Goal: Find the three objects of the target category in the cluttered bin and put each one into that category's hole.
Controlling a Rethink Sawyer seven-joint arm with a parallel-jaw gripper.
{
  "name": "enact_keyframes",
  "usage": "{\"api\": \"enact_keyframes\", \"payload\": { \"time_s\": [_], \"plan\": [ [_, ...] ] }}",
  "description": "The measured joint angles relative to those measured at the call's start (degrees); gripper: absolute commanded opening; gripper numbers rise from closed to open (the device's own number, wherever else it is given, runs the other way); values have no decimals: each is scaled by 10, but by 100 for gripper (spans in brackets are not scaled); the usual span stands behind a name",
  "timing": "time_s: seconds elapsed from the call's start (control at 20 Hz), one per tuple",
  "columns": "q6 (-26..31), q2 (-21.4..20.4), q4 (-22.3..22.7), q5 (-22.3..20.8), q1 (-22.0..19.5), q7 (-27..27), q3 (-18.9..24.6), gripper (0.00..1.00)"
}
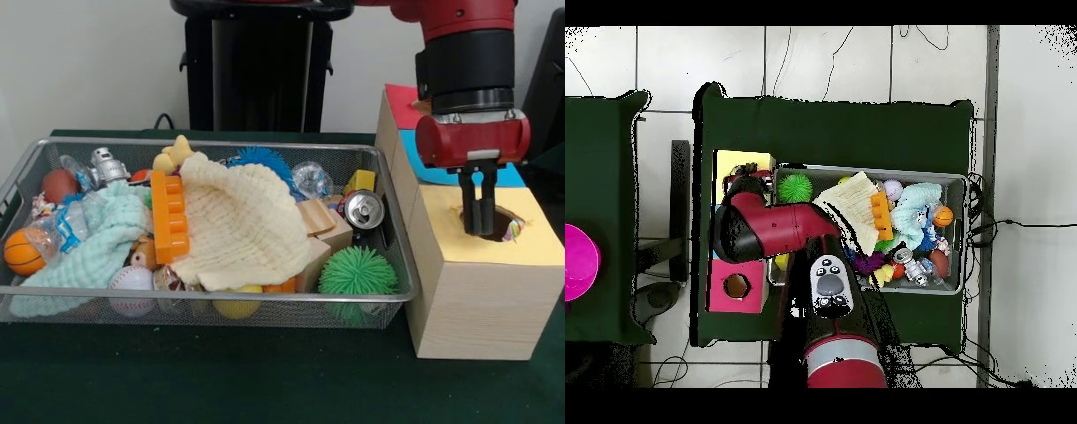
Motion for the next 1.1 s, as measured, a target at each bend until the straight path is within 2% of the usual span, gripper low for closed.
{"api": "enact_keyframes", "payload": {
  "time_s": [0.35,0.6,1.0,1.1],
  "plan": [
    [-31,3,-7,0,-35,0,1,0],
    [2,-8,-15,0,-47,0,1,0],
    [188,-63,-35,2,-66,0,1,0],
    [218,-76,-36,1,-70,0,1,0]
  ]
}}
